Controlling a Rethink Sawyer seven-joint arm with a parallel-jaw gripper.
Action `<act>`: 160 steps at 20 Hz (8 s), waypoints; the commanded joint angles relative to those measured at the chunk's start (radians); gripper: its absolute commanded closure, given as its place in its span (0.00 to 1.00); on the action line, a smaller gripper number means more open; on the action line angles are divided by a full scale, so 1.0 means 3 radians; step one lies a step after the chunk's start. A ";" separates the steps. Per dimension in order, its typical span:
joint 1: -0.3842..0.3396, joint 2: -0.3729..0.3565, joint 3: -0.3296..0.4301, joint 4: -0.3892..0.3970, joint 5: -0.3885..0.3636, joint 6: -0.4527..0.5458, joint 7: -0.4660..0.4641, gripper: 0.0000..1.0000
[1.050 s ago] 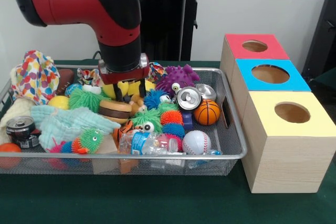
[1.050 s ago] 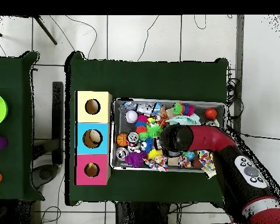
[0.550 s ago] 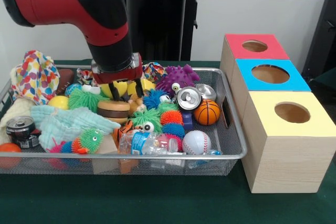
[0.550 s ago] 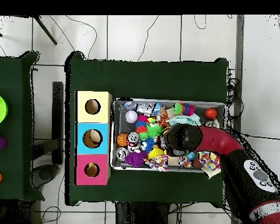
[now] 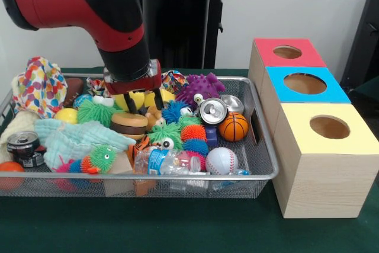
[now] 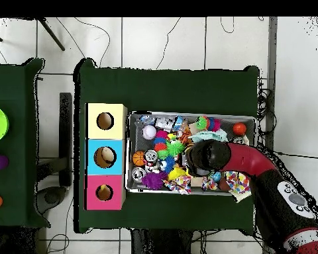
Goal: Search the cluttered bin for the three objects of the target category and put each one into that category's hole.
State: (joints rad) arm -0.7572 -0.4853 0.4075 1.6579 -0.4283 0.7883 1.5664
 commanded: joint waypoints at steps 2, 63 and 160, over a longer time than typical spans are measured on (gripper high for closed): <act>0.0003 0.0085 0.0166 0.0234 0.0134 -0.0128 0.0096 0.00; 0.0390 -0.0036 -0.0203 -0.0023 -0.0134 0.0088 -0.0018 1.00; 0.0948 -0.0715 -0.0458 -0.0427 -0.0050 0.1232 0.0030 1.00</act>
State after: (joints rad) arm -0.4680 -0.7023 0.2814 1.5027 -0.4400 1.1016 1.5664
